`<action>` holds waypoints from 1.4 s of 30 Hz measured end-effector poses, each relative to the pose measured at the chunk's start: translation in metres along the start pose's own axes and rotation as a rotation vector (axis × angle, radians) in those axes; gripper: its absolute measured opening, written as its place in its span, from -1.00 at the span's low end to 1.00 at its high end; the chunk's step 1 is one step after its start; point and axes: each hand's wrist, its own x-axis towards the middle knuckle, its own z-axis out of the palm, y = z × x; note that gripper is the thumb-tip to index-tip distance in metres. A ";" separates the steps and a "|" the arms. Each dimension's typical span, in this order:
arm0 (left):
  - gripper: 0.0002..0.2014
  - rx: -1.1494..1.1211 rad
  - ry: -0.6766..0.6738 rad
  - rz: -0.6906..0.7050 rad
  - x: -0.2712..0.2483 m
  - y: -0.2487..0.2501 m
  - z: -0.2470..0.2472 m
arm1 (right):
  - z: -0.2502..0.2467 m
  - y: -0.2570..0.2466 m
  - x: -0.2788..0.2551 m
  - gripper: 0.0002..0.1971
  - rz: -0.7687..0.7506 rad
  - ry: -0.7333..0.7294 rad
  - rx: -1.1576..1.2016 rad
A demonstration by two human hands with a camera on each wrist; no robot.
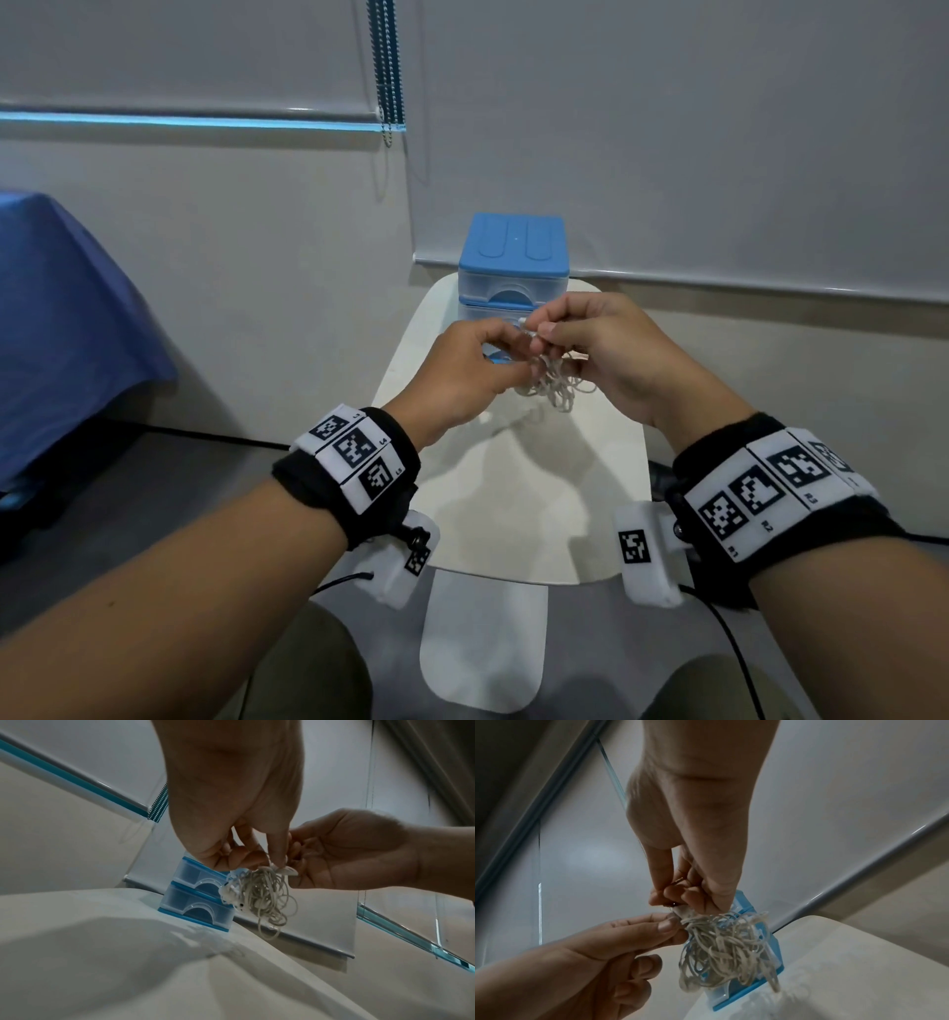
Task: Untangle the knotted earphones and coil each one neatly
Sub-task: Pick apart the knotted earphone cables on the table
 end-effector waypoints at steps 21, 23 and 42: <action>-0.91 0.356 -0.174 -0.072 -0.018 -0.001 0.001 | -0.017 0.017 -0.015 -0.94 0.101 -0.167 -0.467; -0.89 0.376 -0.164 -0.070 -0.019 0.000 0.002 | -0.016 0.016 -0.014 -0.94 0.056 -0.172 -0.491; -0.91 0.260 -0.231 -0.085 -0.024 -0.009 -0.019 | 0.007 0.036 -0.009 -0.92 0.130 -0.188 -0.502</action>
